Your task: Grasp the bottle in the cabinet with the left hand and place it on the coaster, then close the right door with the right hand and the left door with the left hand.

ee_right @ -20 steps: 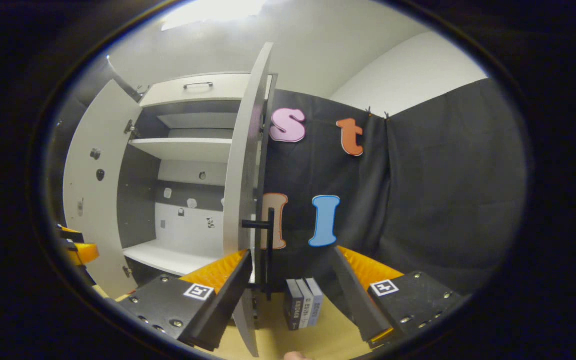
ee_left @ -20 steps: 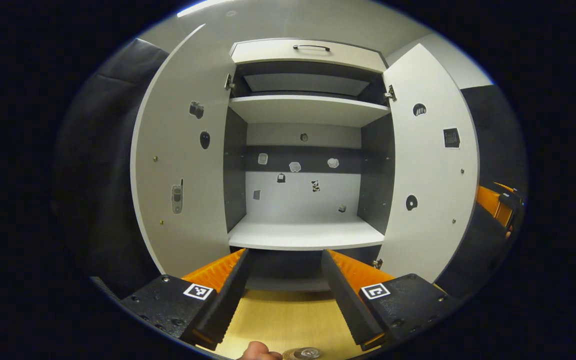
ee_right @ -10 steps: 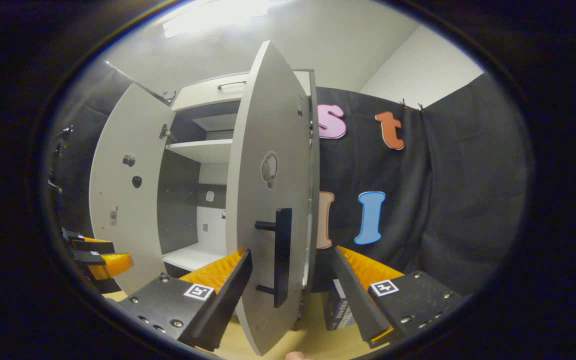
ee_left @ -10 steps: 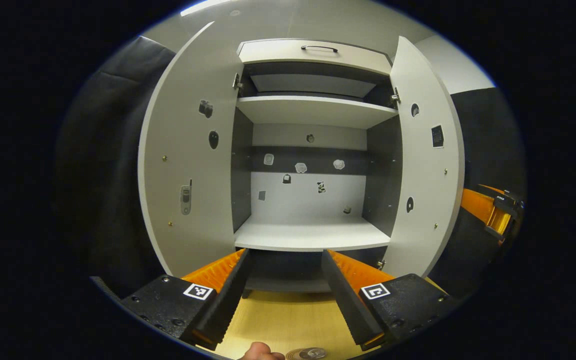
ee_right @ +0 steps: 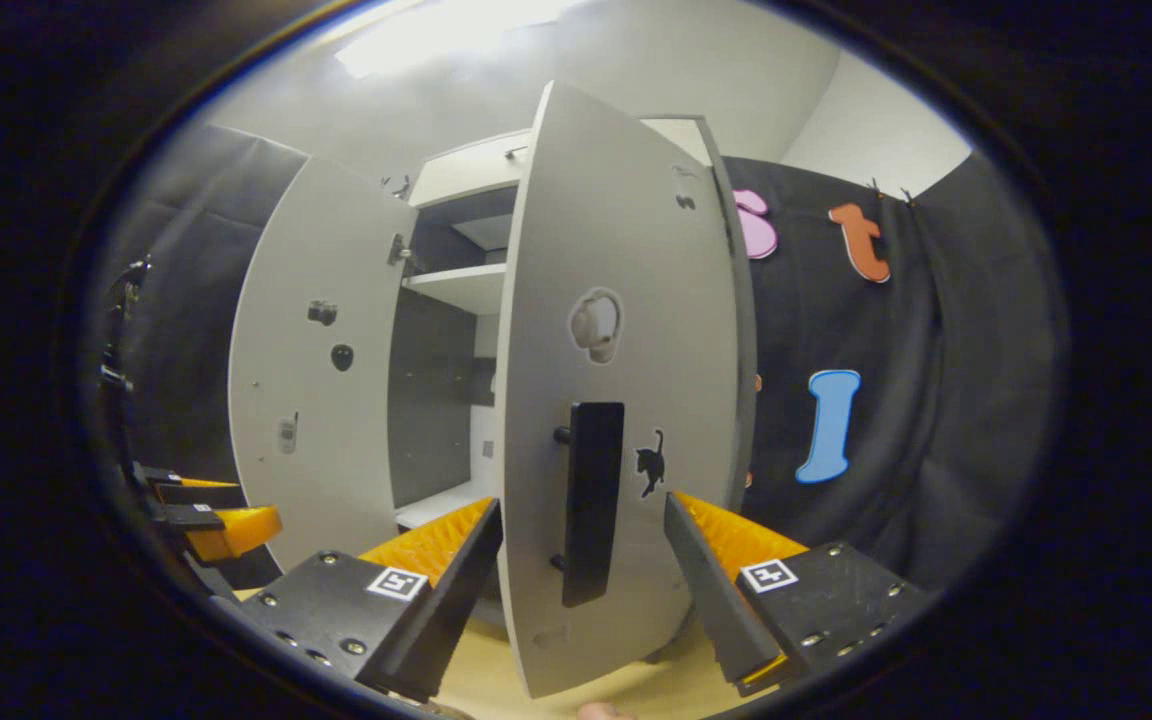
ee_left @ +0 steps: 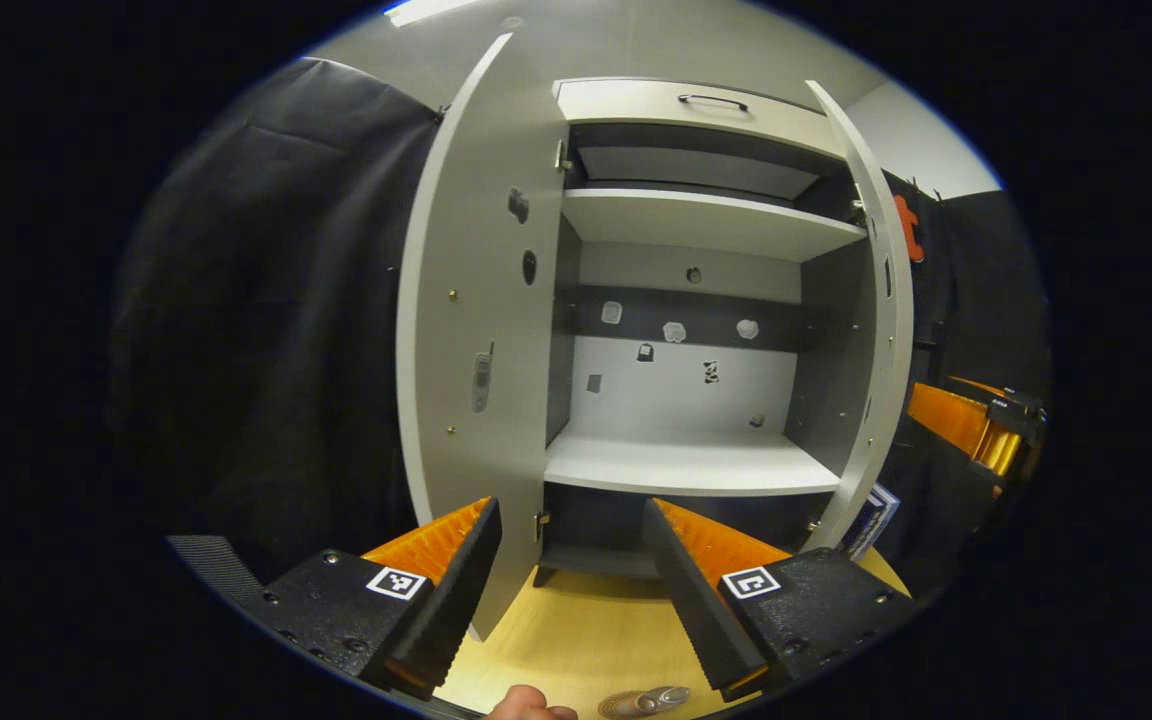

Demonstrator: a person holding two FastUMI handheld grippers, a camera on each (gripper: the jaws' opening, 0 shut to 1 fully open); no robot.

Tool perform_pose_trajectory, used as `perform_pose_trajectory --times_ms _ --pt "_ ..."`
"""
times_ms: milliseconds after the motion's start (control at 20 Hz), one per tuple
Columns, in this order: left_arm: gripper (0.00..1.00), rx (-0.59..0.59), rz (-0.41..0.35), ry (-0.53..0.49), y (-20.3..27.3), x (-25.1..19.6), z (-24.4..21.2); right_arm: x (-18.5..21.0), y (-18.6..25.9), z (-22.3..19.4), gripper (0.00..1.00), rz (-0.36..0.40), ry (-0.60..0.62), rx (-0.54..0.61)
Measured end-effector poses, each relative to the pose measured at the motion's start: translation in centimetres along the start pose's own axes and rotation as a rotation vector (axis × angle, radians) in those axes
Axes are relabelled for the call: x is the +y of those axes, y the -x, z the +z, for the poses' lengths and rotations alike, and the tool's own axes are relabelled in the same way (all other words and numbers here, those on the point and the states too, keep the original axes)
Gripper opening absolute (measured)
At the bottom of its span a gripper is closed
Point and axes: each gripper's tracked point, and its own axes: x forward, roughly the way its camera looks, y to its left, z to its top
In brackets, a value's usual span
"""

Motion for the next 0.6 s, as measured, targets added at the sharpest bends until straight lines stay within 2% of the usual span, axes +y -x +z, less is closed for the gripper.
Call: perform_pose_trajectory --times_ms 250,300,350,400,450,600 --pt "0.93 -0.004 0.033 0.028 0.6 1.5 -0.2 0.7 -0.1 -0.2 0.98 0.019 -0.010 0.002" --pt "0.94 -0.006 0.039 0.028 0.6 1.6 0.0 0.5 -0.1 -0.1 0.93 0.017 -0.012 0.002" --pt "0.95 -0.009 0.043 0.028 0.3 1.8 0.0 0.6 0.0 -0.1 0.98 0.016 -0.012 0.003" --pt "0.95 -0.011 0.048 0.027 0.3 2.0 0.1 0.6 0.0 -0.3 0.93 0.015 -0.010 0.004" --pt "0.95 -0.013 0.053 0.028 0.3 2.2 0.2 0.6 -0.1 -0.3 0.98 0.014 -0.008 0.005" --pt "0.95 -0.022 0.069 0.034 0.1 2.9 0.5 0.7 0.2 -0.4 0.98 0.013 -0.006 0.007"
